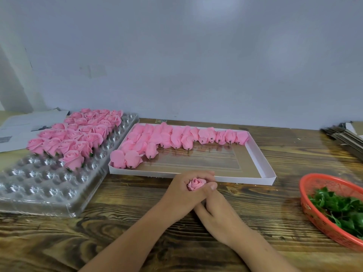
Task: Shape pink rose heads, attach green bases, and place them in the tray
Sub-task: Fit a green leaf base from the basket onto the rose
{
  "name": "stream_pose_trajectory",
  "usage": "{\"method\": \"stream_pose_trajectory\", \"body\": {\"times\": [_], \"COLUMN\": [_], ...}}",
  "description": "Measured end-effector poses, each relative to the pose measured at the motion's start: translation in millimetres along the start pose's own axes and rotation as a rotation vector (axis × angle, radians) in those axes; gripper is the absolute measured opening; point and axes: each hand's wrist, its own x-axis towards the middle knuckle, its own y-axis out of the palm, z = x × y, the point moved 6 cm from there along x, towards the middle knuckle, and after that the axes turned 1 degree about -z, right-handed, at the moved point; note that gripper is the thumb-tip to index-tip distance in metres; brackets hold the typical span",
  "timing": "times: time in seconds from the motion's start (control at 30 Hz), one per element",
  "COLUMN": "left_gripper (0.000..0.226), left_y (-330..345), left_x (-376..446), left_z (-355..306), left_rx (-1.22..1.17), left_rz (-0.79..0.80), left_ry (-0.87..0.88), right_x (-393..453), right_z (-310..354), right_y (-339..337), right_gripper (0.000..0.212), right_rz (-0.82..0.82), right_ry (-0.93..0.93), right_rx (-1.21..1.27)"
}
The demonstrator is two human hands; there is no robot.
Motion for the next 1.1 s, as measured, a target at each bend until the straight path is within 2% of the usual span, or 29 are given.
{"method": "stream_pose_trajectory", "body": {"times": [0.13, 0.23, 0.3, 0.33, 0.4, 0.47, 0.57, 0.67, 0.83, 0.97, 1.03, 1.1], "left_gripper": [0.042, 0.05, 0.056, 0.055, 0.037, 0.018, 0.009, 0.016, 0.015, 0.043, 0.053, 0.047], "left_y": [2.5, 4.0, -0.4, -4.5, -12.3, -14.0, -9.9, -6.5, -4.8, -1.2, -4.1, -10.6], "left_x": [0.6, 0.6, 0.9, 1.3, 1.3, 0.4, -0.4, -0.7, 1.6, 1.2, 1.4, 1.5], "left_z": [4.2, 7.1, 4.9, 2.9, -1.6, -4.5, -4.0, -2.9, 2.6, 5.6, 3.8, 1.3], "left_rx": [-0.04, -0.078, -0.07, -0.074, -0.124, -0.155, -0.129, -0.061, -0.051, -0.081, -0.101, -0.162], "left_rz": [0.05, 0.101, 0.053, 0.002, -0.088, -0.105, -0.085, -0.056, -0.026, 0.06, 0.031, -0.047], "left_ry": [-0.061, -0.096, -0.074, -0.047, 0.006, 0.02, 0.016, 0.029, -0.033, -0.072, -0.054, -0.031], "right_x": [0.6, 1.8, 2.1, 2.3, 2.4, 2.2, 1.5, 0.5, 0.7, -0.3, -0.3, 0.6], "right_z": [0.1, 4.0, 4.2, 3.3, 1.3, 2.1, 5.6, 3.4, -0.4, -2.6, -1.6, 0.5], "right_y": [-3.5, -11.0, -14.2, -13.9, -10.0, -4.6, 1.2, 1.3, -0.8, -6.6, -8.7, -8.4], "right_gripper": [0.022, 0.019, 0.019, 0.021, 0.024, 0.024, 0.014, 0.015, 0.022, 0.032, 0.028, 0.022], "right_rz": [-0.046, -0.133, -0.155, -0.143, -0.093, -0.049, -0.017, -0.008, -0.027, -0.091, -0.104, -0.092], "right_ry": [-0.018, -0.051, -0.047, -0.042, -0.032, -0.039, -0.066, -0.043, -0.018, -0.014, -0.016, -0.02], "right_rx": [0.021, 0.053, 0.023, -0.016, -0.117, -0.18, -0.215, -0.201, -0.149, -0.074, -0.061, -0.086]}}
